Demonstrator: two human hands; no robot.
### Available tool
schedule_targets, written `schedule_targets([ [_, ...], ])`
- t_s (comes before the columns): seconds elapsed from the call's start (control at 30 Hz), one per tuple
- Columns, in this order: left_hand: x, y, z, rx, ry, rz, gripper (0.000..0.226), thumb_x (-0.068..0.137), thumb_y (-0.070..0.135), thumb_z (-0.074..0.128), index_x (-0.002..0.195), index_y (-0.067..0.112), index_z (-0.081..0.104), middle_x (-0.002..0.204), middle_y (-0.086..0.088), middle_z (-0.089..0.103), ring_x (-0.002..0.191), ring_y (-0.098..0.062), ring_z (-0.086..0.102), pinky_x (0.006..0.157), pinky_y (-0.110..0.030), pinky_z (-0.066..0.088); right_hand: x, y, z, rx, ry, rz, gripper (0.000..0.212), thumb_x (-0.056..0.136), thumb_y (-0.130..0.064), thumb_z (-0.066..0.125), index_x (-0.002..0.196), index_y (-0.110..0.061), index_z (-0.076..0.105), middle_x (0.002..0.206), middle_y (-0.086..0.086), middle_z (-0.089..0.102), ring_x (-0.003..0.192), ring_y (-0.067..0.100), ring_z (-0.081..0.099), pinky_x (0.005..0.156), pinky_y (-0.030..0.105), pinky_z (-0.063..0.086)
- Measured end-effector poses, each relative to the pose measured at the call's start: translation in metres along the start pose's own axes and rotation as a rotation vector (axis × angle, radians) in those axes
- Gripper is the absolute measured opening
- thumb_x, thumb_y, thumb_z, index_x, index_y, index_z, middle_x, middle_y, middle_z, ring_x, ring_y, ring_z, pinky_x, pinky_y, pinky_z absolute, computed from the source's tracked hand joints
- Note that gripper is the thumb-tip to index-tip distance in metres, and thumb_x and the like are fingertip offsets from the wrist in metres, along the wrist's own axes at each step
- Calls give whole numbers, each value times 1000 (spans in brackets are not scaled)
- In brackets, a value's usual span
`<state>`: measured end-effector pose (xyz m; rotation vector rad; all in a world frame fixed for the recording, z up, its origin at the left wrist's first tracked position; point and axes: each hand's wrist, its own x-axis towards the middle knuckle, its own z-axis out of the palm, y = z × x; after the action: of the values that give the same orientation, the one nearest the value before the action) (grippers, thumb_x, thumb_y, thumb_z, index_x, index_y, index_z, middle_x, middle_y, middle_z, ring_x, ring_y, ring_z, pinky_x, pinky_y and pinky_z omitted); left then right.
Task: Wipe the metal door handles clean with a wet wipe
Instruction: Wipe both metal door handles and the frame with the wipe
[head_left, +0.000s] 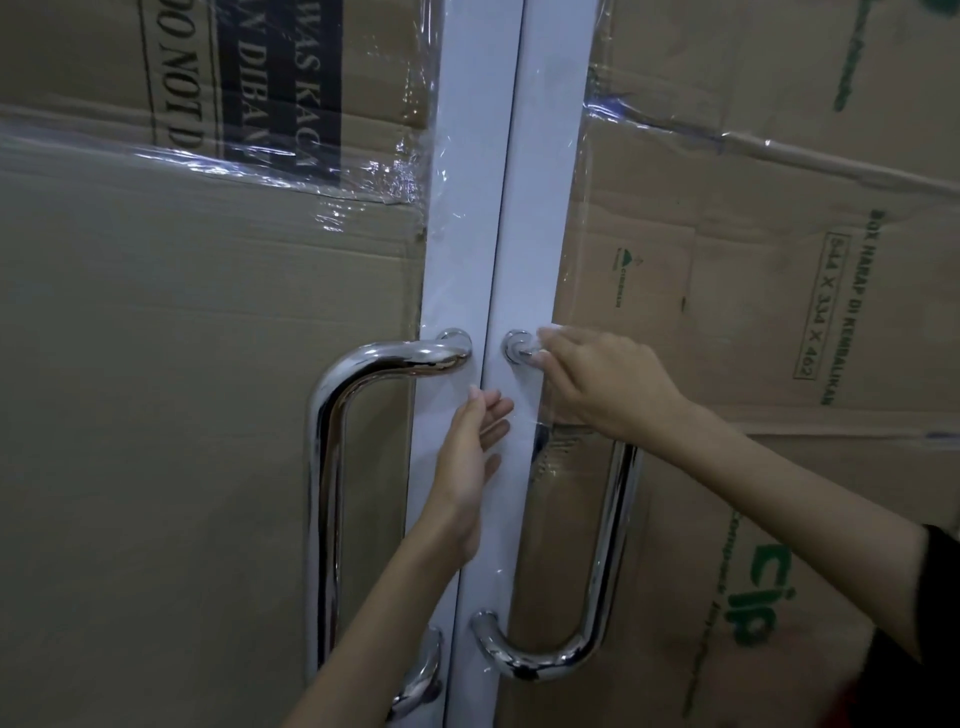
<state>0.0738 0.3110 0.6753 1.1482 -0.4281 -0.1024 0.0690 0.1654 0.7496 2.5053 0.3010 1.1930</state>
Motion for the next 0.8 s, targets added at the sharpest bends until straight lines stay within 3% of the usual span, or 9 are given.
schedule_targets([
  [0.07, -2, -1, 2, -4, -29, 3, 37, 100, 44, 27, 121, 25, 52, 128, 5, 59, 121, -11, 51, 107, -33, 34, -2, -1, 10, 38, 12, -79, 43, 98, -42, 34, 127, -18, 56, 131, 0, 59, 106, 29, 63, 67, 40, 53],
  [0.13, -5, 0, -4, 1, -35, 8, 37, 100, 44, 27, 118, 25, 53, 126, 5, 59, 120, -10, 51, 106, -33, 35, -11, 19, 14, 91, 73, -65, 48, 93, -49, 33, 115, -20, 66, 122, -1, 67, 99, 28, 68, 66, 42, 57],
  [0.23, -8, 0, -22, 10, 24, 27, 34, 99, 43, 29, 112, 28, 56, 122, 7, 62, 118, -8, 53, 106, -34, 35, -35, 39, 11, 211, 369, 53, 32, 95, -34, 50, 102, -13, 73, 106, 1, 73, 91, 20, 71, 65, 38, 58],
  [0.33, -9, 1, -36, 17, 88, 47, 36, 99, 43, 30, 115, 26, 57, 120, 7, 63, 117, -9, 55, 105, -36, 37, -64, 2, 8, 767, 579, 406, 20, 91, -14, 60, 105, -4, 71, 104, 5, 72, 94, 12, 68, 82, 25, 55],
  [0.43, -10, 2, -39, 23, 98, 39, 38, 98, 44, 31, 117, 25, 57, 119, 7, 63, 115, -9, 56, 102, -34, 38, -67, -37, 14, 1668, 479, 993, 27, 91, -8, 57, 115, 4, 63, 109, 13, 69, 102, 21, 65, 89, 26, 54],
  [0.5, -11, 4, -38, 35, 75, 35, 39, 98, 44, 31, 120, 24, 56, 120, 7, 63, 116, -8, 56, 103, -35, 38, -56, -45, 12, 1974, 439, 1205, 29, 90, 1, 56, 118, 8, 57, 119, 17, 64, 111, 24, 62, 98, 32, 49],
  [0.6, -14, 5, -41, 58, 38, 35, 42, 97, 44, 33, 125, 22, 54, 122, 5, 63, 116, -9, 56, 103, -35, 38, -31, -48, 3, 2257, 558, 1341, 11, 90, 3, 54, 100, 2, 59, 119, 18, 60, 117, 25, 58, 101, 30, 45],
  [0.7, -18, 7, -47, 70, 32, 28, 42, 95, 46, 34, 122, 22, 56, 121, 5, 64, 116, -10, 57, 100, -33, 40, -4, -59, -1, 2454, 618, 1357, 13, 91, -7, 56, 104, -6, 58, 112, 8, 58, 117, 18, 53, 105, 26, 40],
  [0.8, -23, 10, -53, 87, 37, 26, 41, 96, 46, 33, 120, 23, 57, 120, 5, 65, 115, -10, 58, 101, -33, 40, 13, -86, 11, 2465, 456, 1284, 10, 89, -12, 59, 99, -15, 59, 114, 3, 58, 116, 14, 50, 103, 25, 37],
])
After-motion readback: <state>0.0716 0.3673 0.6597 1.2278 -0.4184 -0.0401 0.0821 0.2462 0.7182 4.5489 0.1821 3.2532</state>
